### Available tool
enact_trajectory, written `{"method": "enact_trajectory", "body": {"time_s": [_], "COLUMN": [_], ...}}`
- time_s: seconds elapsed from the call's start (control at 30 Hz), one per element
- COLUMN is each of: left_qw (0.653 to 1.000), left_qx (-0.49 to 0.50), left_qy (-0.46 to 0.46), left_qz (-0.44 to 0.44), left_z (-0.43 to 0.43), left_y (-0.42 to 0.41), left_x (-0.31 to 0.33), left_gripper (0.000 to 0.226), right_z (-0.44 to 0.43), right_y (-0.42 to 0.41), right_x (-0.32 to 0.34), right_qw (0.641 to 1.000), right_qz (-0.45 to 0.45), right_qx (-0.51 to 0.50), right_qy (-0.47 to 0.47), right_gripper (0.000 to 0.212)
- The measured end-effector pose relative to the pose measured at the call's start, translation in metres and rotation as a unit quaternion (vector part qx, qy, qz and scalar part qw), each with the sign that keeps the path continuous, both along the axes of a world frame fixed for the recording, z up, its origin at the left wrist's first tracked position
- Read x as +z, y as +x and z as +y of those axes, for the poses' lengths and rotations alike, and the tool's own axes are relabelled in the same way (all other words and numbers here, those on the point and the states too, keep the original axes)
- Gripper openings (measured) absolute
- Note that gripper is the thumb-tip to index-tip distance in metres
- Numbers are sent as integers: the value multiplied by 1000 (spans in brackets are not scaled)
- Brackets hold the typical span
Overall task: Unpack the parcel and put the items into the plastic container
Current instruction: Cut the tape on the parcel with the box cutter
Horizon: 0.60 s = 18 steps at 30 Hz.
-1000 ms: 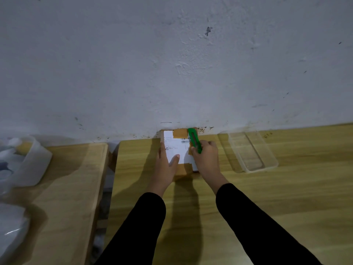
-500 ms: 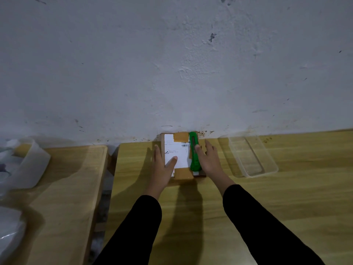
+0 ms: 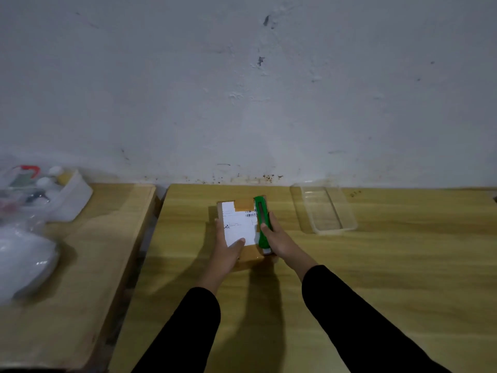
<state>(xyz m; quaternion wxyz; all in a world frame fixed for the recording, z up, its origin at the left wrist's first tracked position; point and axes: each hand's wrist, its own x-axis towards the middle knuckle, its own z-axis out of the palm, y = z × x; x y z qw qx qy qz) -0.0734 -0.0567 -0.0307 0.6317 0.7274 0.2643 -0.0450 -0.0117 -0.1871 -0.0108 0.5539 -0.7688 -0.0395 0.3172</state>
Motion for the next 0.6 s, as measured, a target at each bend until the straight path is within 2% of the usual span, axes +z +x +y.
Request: {"method": "enact_trajectory", "body": {"time_s": [0.23, 0.3, 0.4, 0.53, 0.6], "left_qw": [999, 995, 976, 976, 981], "left_qx": [16, 37, 133, 156, 145], "left_qy": [25, 90, 169, 150, 126], "left_qz": [-14, -7, 0, -23, -30], "left_z": [-66, -82, -102, -107, -99], "left_y": [-74, -90, -105, -106, -104], "left_x": [-3, -4, -3, -8, -8], "left_gripper": [78, 74, 64, 61, 62], "right_z": [-68, -80, -88, -88, -91], "right_y": [-78, -92, -94, -82, -73], "right_x": [-3, -8, -14, -12, -9], "right_qw": [998, 998, 994, 979, 972], "right_qz": [-3, -47, -104, -169, -195], "right_qx": [-45, -39, -21, -7, -17], "right_qy": [34, 21, -28, -116, -127], "right_gripper": [64, 67, 67, 47, 41]}}
